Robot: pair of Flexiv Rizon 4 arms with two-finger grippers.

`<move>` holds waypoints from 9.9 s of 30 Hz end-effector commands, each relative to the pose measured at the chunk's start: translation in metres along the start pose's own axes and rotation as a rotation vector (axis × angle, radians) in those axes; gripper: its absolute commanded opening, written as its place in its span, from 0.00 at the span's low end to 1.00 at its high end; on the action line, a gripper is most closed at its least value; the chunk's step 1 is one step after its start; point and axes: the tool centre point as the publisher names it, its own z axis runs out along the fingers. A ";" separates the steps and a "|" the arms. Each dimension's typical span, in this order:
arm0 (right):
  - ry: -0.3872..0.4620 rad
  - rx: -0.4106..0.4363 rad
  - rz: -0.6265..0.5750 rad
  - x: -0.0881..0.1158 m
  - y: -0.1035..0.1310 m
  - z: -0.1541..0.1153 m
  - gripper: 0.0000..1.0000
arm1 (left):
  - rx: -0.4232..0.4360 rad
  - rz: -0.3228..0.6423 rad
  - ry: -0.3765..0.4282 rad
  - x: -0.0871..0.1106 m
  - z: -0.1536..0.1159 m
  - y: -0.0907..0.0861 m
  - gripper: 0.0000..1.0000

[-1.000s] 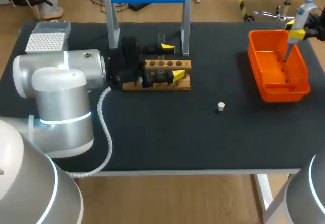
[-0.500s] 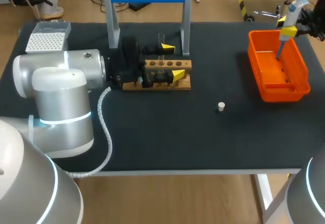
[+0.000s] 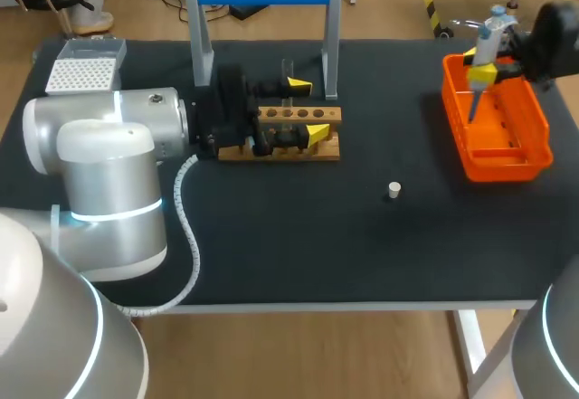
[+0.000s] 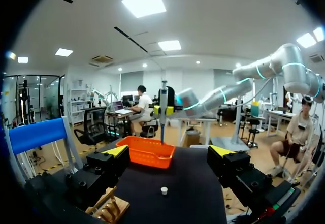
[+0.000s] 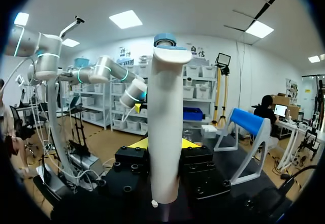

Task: Invert the test tube, pick up the pipette, mount the tip to pipette, aspirate from beaker and dispense into the tube, eject the tip, return the pipette, and cap with the stopper.

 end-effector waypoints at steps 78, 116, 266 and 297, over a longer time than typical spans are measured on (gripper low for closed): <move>0.227 -0.064 0.056 0.013 -0.028 0.211 0.00 | 0.001 0.001 -0.003 0.001 0.001 0.001 1.00; 0.180 -0.059 0.025 0.037 -0.017 0.247 0.00 | 0.001 0.001 -0.003 0.001 0.001 0.001 1.00; -0.235 0.168 0.062 -0.158 0.000 0.135 1.00 | 0.001 0.001 -0.003 0.001 0.001 0.001 0.00; -0.314 0.252 0.086 -0.230 -0.009 0.153 1.00 | 0.001 0.001 -0.003 0.001 0.001 0.001 0.00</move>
